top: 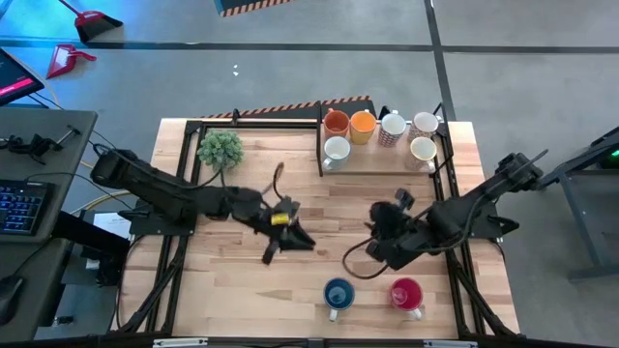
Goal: Place coffee mugs
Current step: Put the blue mug on the shelf
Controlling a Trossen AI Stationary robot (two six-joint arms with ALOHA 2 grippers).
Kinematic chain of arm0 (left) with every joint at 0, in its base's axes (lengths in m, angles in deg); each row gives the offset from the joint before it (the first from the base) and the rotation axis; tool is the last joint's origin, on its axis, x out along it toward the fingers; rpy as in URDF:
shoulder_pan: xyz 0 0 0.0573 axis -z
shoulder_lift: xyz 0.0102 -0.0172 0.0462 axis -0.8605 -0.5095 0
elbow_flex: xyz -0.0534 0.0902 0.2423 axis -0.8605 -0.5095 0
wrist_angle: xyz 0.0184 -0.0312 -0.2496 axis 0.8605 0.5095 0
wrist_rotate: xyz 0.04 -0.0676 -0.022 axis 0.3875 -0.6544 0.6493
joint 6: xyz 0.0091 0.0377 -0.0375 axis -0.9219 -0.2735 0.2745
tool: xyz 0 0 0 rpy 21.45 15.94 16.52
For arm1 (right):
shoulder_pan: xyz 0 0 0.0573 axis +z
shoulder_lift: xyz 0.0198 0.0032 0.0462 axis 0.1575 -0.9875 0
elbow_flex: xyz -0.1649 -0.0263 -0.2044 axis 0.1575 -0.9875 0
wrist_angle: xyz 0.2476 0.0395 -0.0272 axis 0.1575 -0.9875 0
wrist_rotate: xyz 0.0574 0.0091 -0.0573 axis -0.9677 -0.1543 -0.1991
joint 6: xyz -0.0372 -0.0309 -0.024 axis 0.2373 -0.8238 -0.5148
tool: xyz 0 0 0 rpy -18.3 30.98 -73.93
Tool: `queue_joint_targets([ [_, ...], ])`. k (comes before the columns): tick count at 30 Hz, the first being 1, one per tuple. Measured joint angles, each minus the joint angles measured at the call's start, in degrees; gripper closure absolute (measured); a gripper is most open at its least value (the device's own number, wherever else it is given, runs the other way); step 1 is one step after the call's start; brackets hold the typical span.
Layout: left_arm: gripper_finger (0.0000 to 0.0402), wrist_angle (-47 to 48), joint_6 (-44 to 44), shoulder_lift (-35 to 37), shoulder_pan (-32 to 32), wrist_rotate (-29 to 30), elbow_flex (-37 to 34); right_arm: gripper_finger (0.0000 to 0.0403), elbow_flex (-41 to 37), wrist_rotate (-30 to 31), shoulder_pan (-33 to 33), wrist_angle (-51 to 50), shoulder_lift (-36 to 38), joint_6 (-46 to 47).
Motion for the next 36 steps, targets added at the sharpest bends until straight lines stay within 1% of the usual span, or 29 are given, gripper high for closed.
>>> queue_joint_targets([
  [2,0.0337,12.1,-3.6,0.0,2.9,4.6,6.0,0.0274,0.0,1.5,0.0,-1.9,1.8,0.0],
  [4,0.0337,25.2,-5.7,-0.3,5.4,11.0,12.1,0.0274,0.0,2.2,0.0,-3.8,3.5,0.0],
  [7,0.0337,35.0,-5.7,-2.3,8.7,19.5,18.5,0.0274,0.0,2.5,0.0,-6.9,6.5,0.3],
  [8,0.0337,36.1,-5.4,-3.1,9.8,21.2,19.4,0.0274,0.0,2.8,0.0,-7.9,7.4,0.9],
  [12,0.0337,33.8,-2.2,-7.2,14.2,26.2,20.7,0.0274,-0.1,5.1,0.0,-11.3,11.5,3.0],
  [15,0.0337,32.9,1.6,-11.7,17.1,28.3,20.6,0.0274,-0.1,4.7,0.1,-11.6,15.0,2.3],
  [18,0.0337,28.9,3.4,-14.9,18.8,28.8,20.5,0.0274,-0.1,5.1,0.3,-11.2,18.3,2.2],
  [21,0.0337,24.7,4.0,-16.4,19.1,29.1,20.6,0.0274,-0.1,6.1,0.3,-10.3,20.8,2.0],
  [26,0.0337,20.2,4.0,-16.4,18.4,30.8,20.6,0.0274,-0.1,6.3,0.3,-8.8,23.2,2.0],
  [29,0.0337,18.0,2.6,-16.4,17.6,30.3,20.6,0.0274,-0.1,6.6,0.3,-8.7,23.7,0.0],
  [31,0.0337,16.2,1.4,-16.4,16.8,28.6,20.6,0.0274,-0.1,6.6,0.0,-8.6,23.8,-2.0],
  [33,0.0337,15.5,-0.3,-16.4,15.5,25.5,20.6,0.0274,-0.1,6.4,-0.1,-8.6,23.8,-3.1],
  [36,0.0337,14.0,-1.9,-16.4,12.7,17.9,20.6,0.0274,-0.1,6.3,-0.1,-8.7,23.8,-4.9],
])
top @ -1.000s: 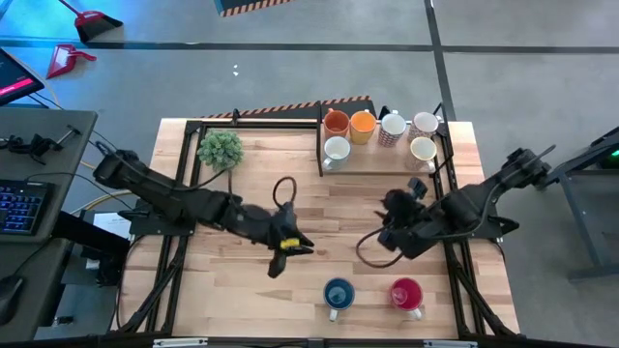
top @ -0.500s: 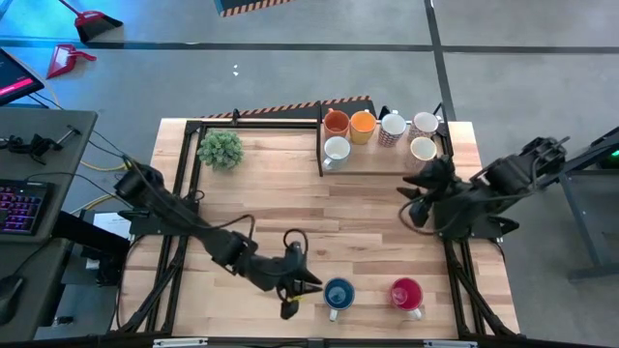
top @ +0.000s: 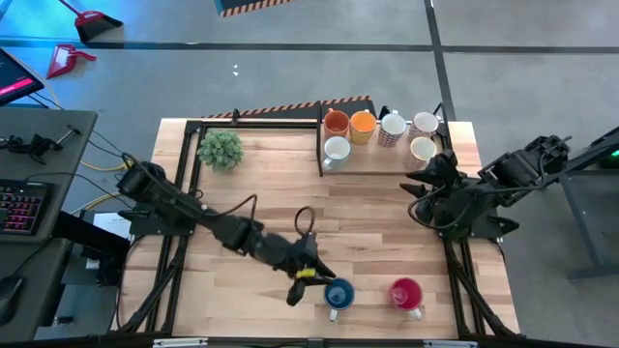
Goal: Place coffee mugs
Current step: Put the blue mug on the shelf
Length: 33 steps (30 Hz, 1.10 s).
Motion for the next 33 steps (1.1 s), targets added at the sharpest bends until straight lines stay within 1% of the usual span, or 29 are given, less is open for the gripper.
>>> queue_joint_targets([
  [2,0.0337,0.0,1.9,0.0,-1.7,-4.8,0.0,0.0274,0.0,0.0,-0.2,0.1,0.0,-0.6],
  [4,0.0337,0.0,2.8,-0.3,-2.6,-6.5,0.0,0.0274,0.0,-0.3,-0.3,0.3,0.0,-1.0],
  [7,0.0337,2.4,1.3,-0.3,-3.0,-7.4,0.0,0.0274,0.0,-3.6,-1.0,0.2,0.0,-4.9],
  [10,0.0337,7.4,-1.6,0.8,-3.5,-7.7,0.4,0.0274,0.0,-7.1,-2.3,-0.2,0.0,-6.2],
  [13,0.0337,13.1,-3.3,0.9,-3.8,-7.3,2.2,0.0274,0.0,-8.1,-3.7,-2.0,0.0,-6.1],
  [17,0.0337,18.9,-1.3,-0.7,-4.0,-6.5,3.9,0.0274,0.0,-9.2,-5.3,-2.5,0.0,-6.1],
  [22,0.0335,18.3,3.5,-1.5,-4.1,-5.7,4.6,0.0274,0.0,-12.2,-7.2,-4.4,0.0,-5.7],
  [25,0.0325,17.2,7.1,-2.8,-4.1,-6.2,4.5,0.0274,0.0,-13.2,-7.8,-6.4,0.0,-5.6],
  [30,0.0281,6.6,10.6,-9.0,-4.2,-10.6,5.3,0.0274,0.0,-13.2,-7.8,-7.9,0.0,-6.1],
  [33,0.0253,9.6,11.9,-12.2,-4.4,-13.3,8.7,0.0274,0.0,-13.2,-7.8,-9.2,0.0,-6.1],
])
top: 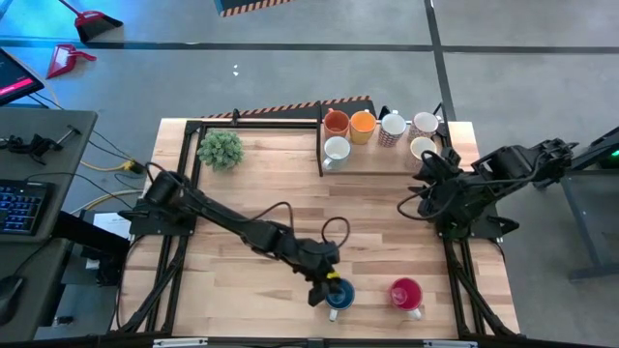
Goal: Place coffee mugs
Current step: Put the blue mug on the shelf
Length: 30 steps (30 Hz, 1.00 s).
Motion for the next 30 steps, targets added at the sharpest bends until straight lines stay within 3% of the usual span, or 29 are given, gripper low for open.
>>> queue_joint_targets([
  [4,0.0237,8.7,-1.4,-1.6,-0.1,-0.6,5.7,0.0274,0.0,-0.4,0.0,-1.3,0.0,0.3],
  [11,0.0245,24.1,-1.0,-2.1,-0.8,3.5,12.7,0.0274,0.0,-1.0,0.0,-2.5,0.0,0.0],
  [17,0.0258,28.2,1.4,-3.1,-0.7,6.4,15.5,0.0274,0.0,-0.8,0.0,-3.6,0.0,0.0],
  [24,0.0274,34.4,1.8,-10.1,-0.8,6.4,22.1,0.0274,0.0,-0.8,0.0,-3.7,0.0,0.0],
  [30,0.0275,47.1,-1.7,-15.4,-0.8,6.2,31.8,0.0274,0.0,-1.2,0.0,-4.2,0.0,0.0],
])
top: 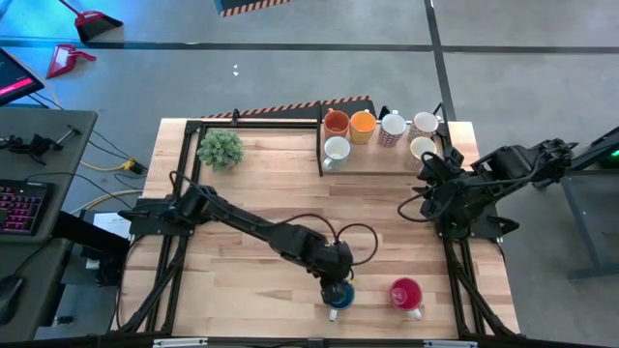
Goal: Place coffee mugs
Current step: Put the blue mug on the shelf
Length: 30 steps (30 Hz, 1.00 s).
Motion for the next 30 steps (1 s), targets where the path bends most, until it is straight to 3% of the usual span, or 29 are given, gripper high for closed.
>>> queue_joint_targets([
  [8,0.0275,7.3,-1.4,-3.0,0.3,-0.8,4.9,0.0274,0.0,-1.5,0.0,-0.5,0.0,0.0],
  [30,0.0275,2.9,-1.5,-7.0,1.2,-2.9,4.9,0.0274,0.0,-2.5,0.0,-0.2,0.1,1.5],
])
